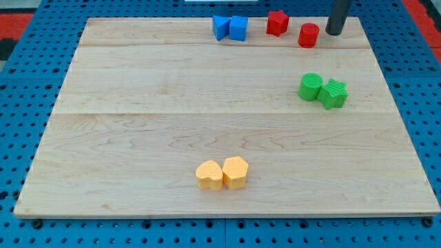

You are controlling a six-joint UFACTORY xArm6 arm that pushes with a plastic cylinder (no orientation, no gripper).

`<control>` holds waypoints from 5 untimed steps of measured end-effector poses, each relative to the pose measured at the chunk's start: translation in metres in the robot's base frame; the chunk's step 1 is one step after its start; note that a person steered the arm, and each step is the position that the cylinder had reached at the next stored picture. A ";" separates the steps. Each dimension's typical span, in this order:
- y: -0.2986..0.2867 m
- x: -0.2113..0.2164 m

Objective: Slide the red circle slightly to the top right side of the board

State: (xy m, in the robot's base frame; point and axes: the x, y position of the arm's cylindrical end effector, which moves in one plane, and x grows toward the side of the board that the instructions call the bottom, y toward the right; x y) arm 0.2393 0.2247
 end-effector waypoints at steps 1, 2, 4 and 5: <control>-0.002 0.029; -0.012 0.071; -0.092 0.082; -0.089 0.070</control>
State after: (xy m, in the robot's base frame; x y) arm 0.3088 0.1356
